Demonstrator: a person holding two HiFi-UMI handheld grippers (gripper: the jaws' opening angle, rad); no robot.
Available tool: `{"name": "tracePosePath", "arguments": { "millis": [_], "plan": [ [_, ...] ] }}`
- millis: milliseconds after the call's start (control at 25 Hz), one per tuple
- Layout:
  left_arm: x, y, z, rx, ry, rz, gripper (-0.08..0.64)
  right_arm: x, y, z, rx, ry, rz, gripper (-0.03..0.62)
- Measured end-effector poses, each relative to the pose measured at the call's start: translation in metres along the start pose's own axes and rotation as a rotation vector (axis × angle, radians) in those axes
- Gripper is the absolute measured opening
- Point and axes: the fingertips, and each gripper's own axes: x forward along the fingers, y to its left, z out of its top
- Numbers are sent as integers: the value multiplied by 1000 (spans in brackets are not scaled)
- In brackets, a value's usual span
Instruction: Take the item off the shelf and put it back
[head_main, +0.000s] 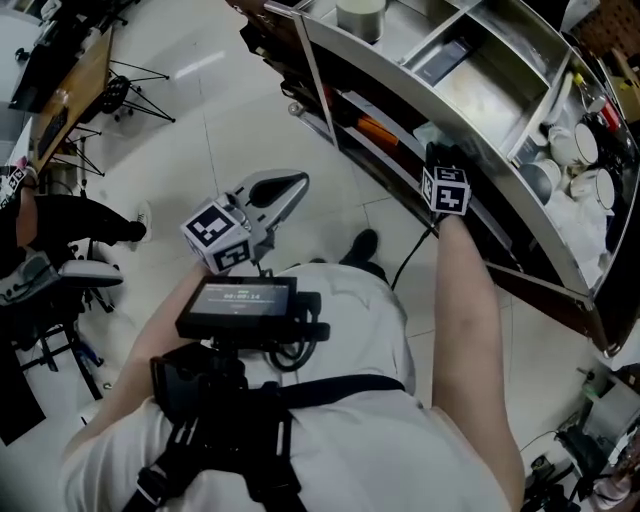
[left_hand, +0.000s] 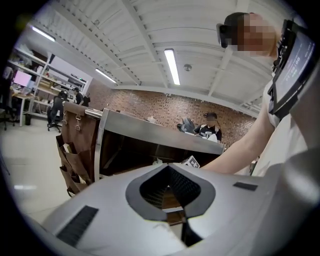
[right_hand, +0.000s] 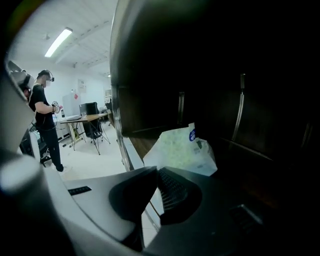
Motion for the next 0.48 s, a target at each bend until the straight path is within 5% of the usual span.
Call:
{"name": "tracePosePath", "arguments": {
  "millis": [480],
  "plan": [
    [1,1,-3,-8,10,15,9,-1,-4,-12,-47,11,5,94]
  ]
}}
